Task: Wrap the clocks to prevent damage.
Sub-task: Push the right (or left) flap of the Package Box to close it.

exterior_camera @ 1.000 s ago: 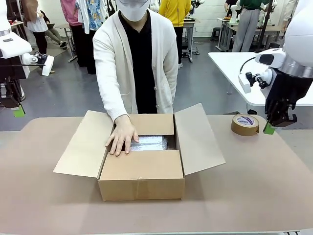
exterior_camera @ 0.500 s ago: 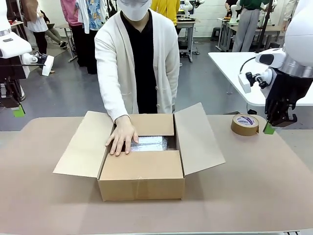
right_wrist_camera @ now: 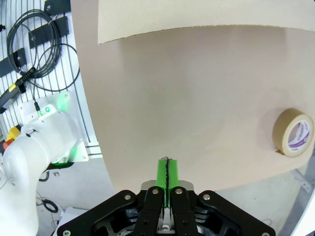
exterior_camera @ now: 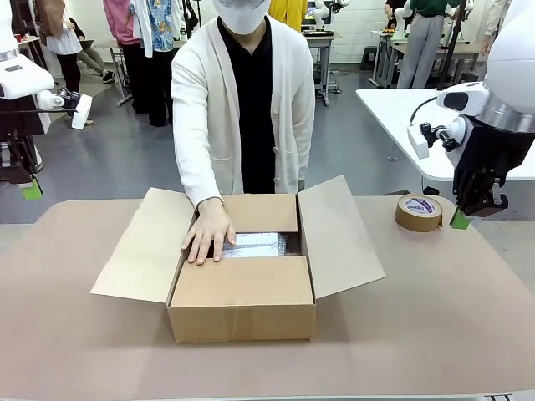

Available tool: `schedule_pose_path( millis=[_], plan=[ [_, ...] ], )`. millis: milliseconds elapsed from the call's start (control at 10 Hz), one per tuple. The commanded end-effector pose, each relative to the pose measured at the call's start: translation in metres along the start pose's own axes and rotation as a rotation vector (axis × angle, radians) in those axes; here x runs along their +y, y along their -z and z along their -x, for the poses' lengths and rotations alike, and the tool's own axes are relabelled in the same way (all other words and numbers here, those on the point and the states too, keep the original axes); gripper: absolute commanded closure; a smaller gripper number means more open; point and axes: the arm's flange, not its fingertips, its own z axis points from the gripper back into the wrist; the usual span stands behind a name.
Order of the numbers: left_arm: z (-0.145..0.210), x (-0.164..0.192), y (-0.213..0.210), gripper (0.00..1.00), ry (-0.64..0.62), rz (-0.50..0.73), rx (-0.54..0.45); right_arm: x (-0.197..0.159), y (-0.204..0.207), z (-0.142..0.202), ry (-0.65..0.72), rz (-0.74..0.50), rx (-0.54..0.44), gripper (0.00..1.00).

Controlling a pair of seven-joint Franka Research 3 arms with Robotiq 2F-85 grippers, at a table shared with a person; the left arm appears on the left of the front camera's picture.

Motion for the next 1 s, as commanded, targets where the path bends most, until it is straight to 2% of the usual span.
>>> schedule_pose_path(
  millis=[0,100,200,300,400,600,800,900],
  plan=[
    [0.001,0.001,-0.001,1.0,-0.014,-0.011,-0.004,-0.001,0.0,0.0,0.001,0.014,0.007,0.99],
    [0.0,0.0,0.0,1.0,0.0,0.0,0.0,0.0,0.0,0.0,0.0,0.0,0.0,0.99],
    [0.004,0.006,0.004,1.0,0.076,-0.007,-0.004,-0.001,0.006,0.003,-0.09,0.033,0.014,0.99],
    [0.006,0.012,0.017,1.0,0.191,0.022,-0.067,-0.003,0.018,0.006,-0.24,0.034,-0.024,0.99],
    [0.008,0.024,0.028,1.0,0.302,0.089,-0.146,-0.011,0.031,0.009,-0.317,0.051,-0.079,0.99],
    [0.013,0.043,0.058,1.0,0.426,0.179,-0.265,-0.023,0.06,0.018,-0.401,0.06,-0.255,0.99],
    [0.012,0.05,0.084,1.0,0.423,0.207,-0.255,-0.036,0.087,0.02,-0.269,0.014,-0.31,0.99],
    [0.012,0.05,0.082,1.0,0.411,0.187,-0.23,-0.045,0.082,0.013,0.111,-0.014,-0.319,0.99]
  ],
)
